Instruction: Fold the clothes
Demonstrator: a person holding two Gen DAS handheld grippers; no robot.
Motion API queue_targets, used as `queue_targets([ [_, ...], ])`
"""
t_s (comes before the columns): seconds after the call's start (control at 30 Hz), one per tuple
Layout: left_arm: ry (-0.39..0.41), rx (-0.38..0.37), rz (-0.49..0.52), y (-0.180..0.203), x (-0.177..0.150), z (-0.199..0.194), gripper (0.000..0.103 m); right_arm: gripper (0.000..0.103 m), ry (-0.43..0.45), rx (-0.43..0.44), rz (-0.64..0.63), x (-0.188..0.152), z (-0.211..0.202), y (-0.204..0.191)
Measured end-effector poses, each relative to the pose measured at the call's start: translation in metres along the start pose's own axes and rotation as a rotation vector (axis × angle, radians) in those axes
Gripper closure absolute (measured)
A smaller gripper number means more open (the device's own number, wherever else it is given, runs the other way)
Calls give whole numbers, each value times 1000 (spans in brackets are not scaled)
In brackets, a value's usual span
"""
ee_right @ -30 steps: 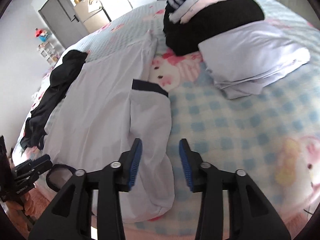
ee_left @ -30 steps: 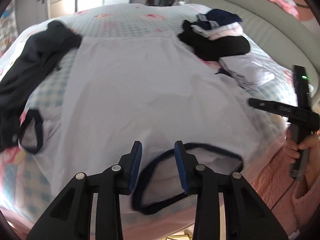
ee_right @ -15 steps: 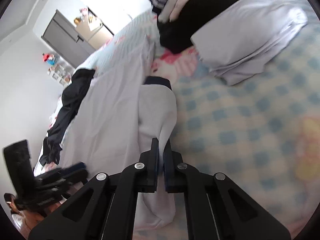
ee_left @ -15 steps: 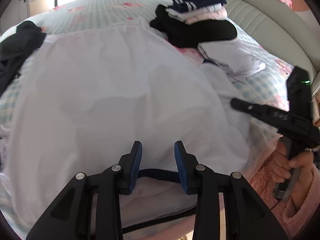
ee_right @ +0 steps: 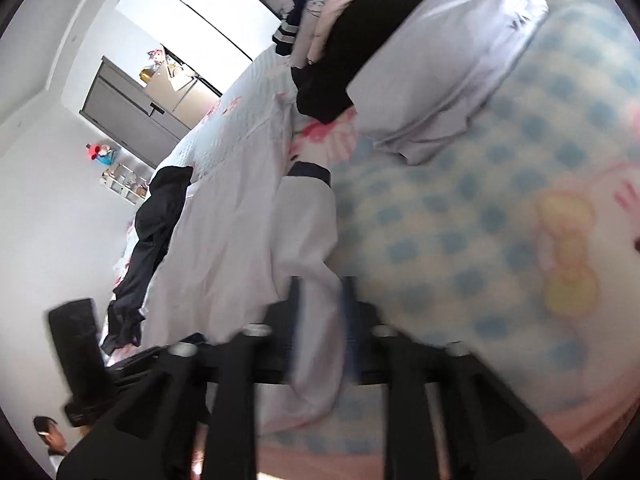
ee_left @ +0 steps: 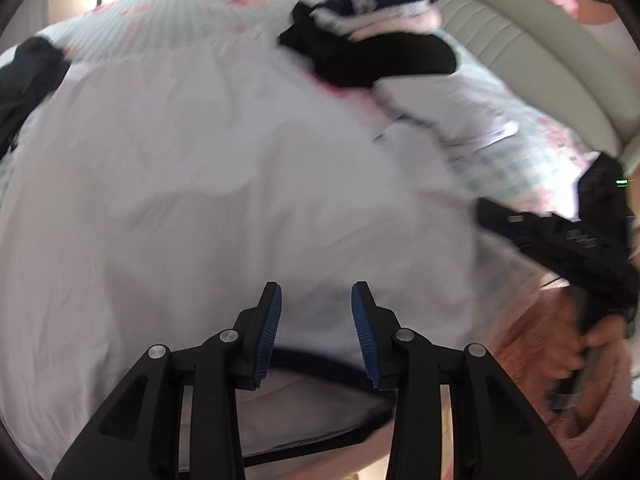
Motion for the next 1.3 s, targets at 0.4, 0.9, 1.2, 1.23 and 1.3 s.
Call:
queue_targets([
  [0.4, -112, 1, 81, 38, -18, 39, 65, 80, -129, -307, -182, -26, 19, 8],
  [0.9, -116, -26, 44, 43, -42, 38, 51, 88, -239, -284, -343, -62, 19, -15],
  [1.2, -108, -31, 41, 45, -46, 40, 45, 92, -111, -269, -284, -50, -21, -6],
  [1.23, -109, -28, 44, 46, -46, 40, 44, 91, -103, -241, -291, -49, -21, -10],
  [1.3, -110, -23, 52, 49, -47, 41, 43, 90, -89, -190, -304, -47, -19, -20],
])
Point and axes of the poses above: each gripper's, at about its wrist camera, not at the fingertips, and z roughly the way its jaws point, y to its right, x to its top, the point moved 4 cm from there along z, roughly the way its jaws point, and after that the axes turned 2 degrees about x, right-handed, at the moved point
